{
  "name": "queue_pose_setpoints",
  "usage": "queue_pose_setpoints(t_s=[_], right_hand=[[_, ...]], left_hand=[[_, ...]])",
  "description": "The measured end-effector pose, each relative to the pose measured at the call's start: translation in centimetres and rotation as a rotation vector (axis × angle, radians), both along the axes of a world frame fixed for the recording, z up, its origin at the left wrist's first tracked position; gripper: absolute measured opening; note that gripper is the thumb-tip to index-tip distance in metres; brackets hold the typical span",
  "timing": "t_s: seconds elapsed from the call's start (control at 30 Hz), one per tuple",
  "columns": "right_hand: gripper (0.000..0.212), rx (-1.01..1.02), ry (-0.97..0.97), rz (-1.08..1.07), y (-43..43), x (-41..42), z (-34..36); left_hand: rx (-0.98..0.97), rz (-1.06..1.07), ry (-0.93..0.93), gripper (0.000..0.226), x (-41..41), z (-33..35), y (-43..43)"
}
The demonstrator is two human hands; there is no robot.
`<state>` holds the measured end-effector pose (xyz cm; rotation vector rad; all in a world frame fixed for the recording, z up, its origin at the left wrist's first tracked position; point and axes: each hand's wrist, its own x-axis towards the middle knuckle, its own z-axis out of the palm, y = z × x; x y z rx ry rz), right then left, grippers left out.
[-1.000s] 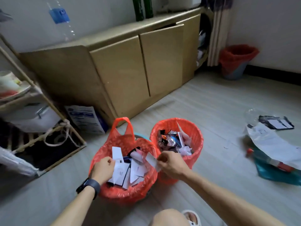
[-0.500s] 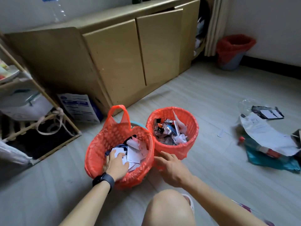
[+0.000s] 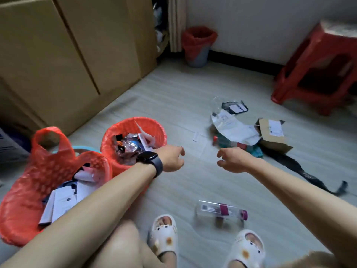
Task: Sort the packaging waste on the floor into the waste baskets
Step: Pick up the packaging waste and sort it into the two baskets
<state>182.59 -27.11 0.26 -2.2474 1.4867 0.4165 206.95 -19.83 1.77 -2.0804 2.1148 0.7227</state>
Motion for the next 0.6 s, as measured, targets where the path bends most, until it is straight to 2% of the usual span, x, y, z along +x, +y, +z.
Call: queue_pose_setpoints(t_s=[0.13,0.23,0.4,0.6], right_hand=[[0.043,0.103,-0.001,-0.152,0.1,-5.9,-2.8],[0.044,0.184,-0.029,-0.269,1.3,-9.1,-7.3],[0.049,0.353,-0.028,-0.384,4.6,-12.0,-14.7],[0.052,0.389,-0.066,-0.528,4.6,-13.6,-20.1]], left_hand=[[0.016,-0.233,-0.161,0.037,-6.9,-2.5,-2.3],[0.11,-0.302,-0.14,0.036,-10.8,-6.8,-1.4],[0.315,-0.315,-0.056,0.038,-13.7,-14.5,1.0],[0.398,-0.22,-0.011,0.044,-14.6,-19.1,-1.0]])
